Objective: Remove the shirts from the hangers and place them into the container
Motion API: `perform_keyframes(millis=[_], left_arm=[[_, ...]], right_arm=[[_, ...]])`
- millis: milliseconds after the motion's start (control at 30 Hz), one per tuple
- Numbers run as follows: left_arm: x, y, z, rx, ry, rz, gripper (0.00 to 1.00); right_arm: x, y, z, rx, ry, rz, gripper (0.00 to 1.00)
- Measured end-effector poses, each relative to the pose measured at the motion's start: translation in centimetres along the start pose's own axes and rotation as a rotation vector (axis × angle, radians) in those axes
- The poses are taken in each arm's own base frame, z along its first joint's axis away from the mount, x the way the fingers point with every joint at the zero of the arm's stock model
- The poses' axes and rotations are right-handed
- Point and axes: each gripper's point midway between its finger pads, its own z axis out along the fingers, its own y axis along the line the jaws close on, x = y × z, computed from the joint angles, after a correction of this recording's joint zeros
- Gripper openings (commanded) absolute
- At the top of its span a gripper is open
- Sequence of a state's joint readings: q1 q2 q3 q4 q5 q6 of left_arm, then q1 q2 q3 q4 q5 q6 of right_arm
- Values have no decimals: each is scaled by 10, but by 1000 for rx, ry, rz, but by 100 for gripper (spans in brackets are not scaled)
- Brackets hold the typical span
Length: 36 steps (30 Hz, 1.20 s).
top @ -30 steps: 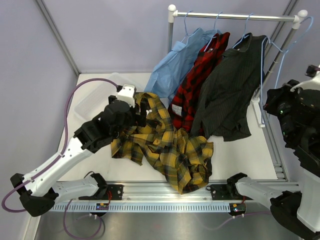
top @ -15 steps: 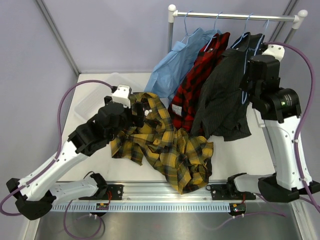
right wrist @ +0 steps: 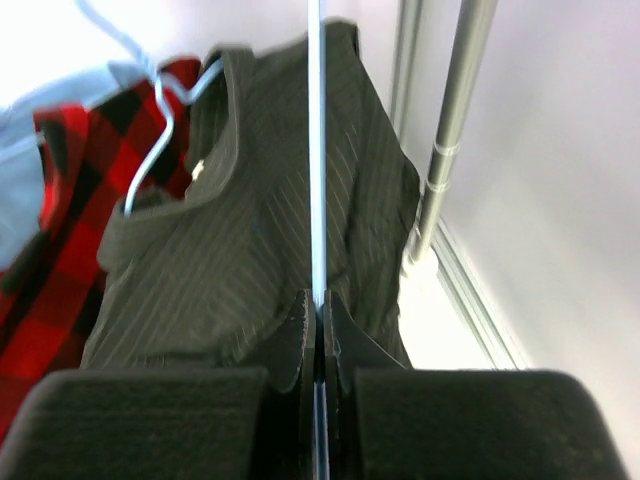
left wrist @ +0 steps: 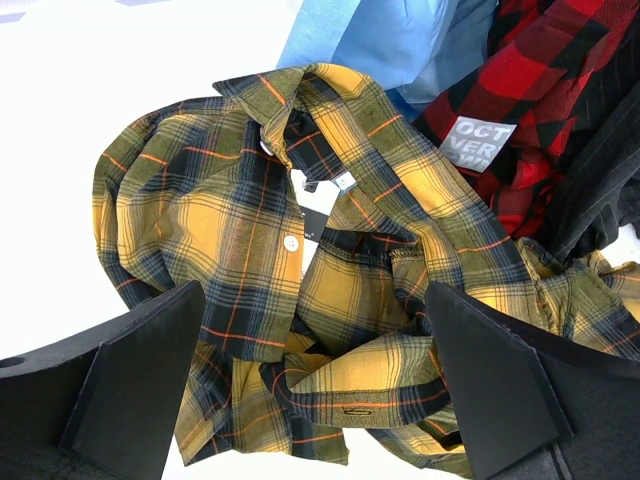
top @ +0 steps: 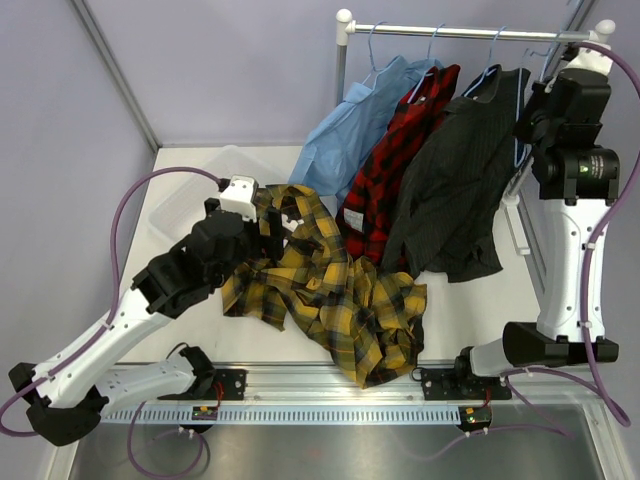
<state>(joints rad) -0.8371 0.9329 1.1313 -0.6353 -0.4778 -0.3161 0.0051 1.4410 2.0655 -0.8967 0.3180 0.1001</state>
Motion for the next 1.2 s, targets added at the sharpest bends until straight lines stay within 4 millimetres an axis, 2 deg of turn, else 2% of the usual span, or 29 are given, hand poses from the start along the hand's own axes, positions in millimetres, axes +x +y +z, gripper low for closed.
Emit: perform_keyframes(millis=[167, 333, 533, 700, 800, 933, 1033, 1067, 1133, 1167, 1200], left_arm=[[6, 1, 1, -4, 11, -9, 99], [19, 2, 5, -9, 39, -9, 99], [25, 3, 4, -8, 45, -10, 99], [25, 3, 4, -7, 44, -11, 99], [25, 2, 3, -1, 46, -11, 99], [27, 0, 3, 12, 52, -12, 99], [29, -3, 5, 22, 64, -8, 99], [31, -4, 6, 27, 71, -5, 99], [35, -8, 10, 36, 92, 3, 99], [39, -11, 13, 46, 110, 8, 99], [42, -14, 16, 53, 124, 13, 99]], right_arm=[[-8, -12, 20, -69, -4, 15, 0], [-1, -6, 38, -181, 28, 16, 0], [14, -7, 56, -203, 82, 23, 0], [41, -17, 70, -160, 145, 51, 0], [64, -32, 79, -108, 193, 87, 0], [83, -41, 81, -81, 214, 113, 1], [83, -40, 72, -85, 190, 128, 30], [83, -40, 67, -85, 189, 136, 52], [86, -40, 58, -82, 194, 150, 74], [87, -40, 54, -86, 194, 149, 95], [87, -40, 51, -86, 193, 159, 99]])
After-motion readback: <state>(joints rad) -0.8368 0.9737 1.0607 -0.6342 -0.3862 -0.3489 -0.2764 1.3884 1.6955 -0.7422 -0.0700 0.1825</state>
